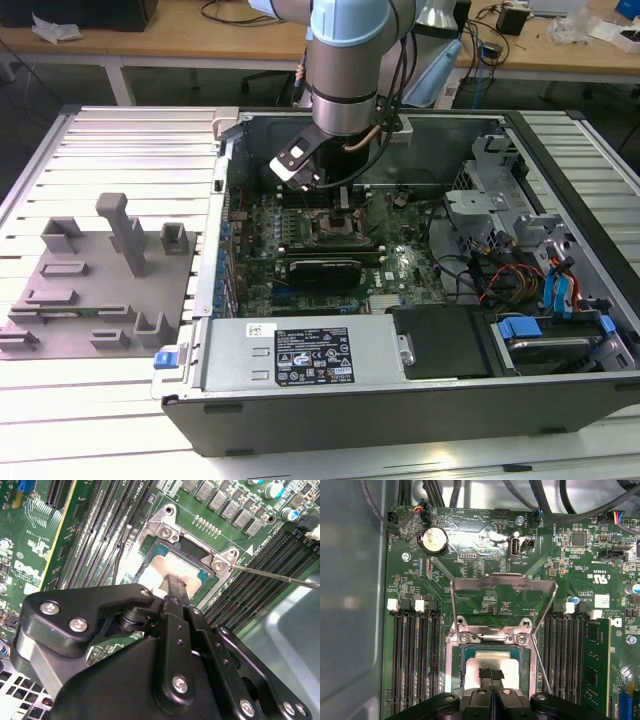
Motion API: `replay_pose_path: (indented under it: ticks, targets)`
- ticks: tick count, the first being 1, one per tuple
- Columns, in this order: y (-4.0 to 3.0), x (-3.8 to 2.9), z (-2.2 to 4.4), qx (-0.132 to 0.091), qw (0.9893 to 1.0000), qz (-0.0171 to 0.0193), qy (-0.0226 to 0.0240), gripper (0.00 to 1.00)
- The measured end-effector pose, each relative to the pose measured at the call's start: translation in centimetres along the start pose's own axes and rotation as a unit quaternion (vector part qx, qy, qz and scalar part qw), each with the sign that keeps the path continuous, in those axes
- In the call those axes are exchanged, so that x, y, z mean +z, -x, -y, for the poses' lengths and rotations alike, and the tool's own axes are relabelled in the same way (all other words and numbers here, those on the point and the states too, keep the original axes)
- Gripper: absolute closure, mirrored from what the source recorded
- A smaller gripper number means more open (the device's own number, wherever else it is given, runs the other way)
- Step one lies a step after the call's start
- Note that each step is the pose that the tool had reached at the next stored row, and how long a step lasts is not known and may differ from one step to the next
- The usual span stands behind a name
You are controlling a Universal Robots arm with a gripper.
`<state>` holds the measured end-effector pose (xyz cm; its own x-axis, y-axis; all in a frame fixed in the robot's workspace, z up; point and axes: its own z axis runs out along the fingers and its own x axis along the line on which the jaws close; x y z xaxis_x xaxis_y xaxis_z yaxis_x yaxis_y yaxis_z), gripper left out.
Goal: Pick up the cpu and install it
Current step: 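Place the cpu into insertion slot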
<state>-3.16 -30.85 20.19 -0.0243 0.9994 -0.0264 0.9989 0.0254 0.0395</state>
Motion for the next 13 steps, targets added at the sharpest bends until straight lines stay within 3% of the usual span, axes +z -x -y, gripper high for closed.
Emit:
replay_pose_path:
  ticks: [4, 13]
  targets:
    - [0.03, 0.03, 0.03, 0.000, 1.0000, -0.0038, -0.0002, 0.89]
    - [-0.03, -0.19, -0.03, 0.000, 1.0000, -0.0052, 0.0006, 0.89]
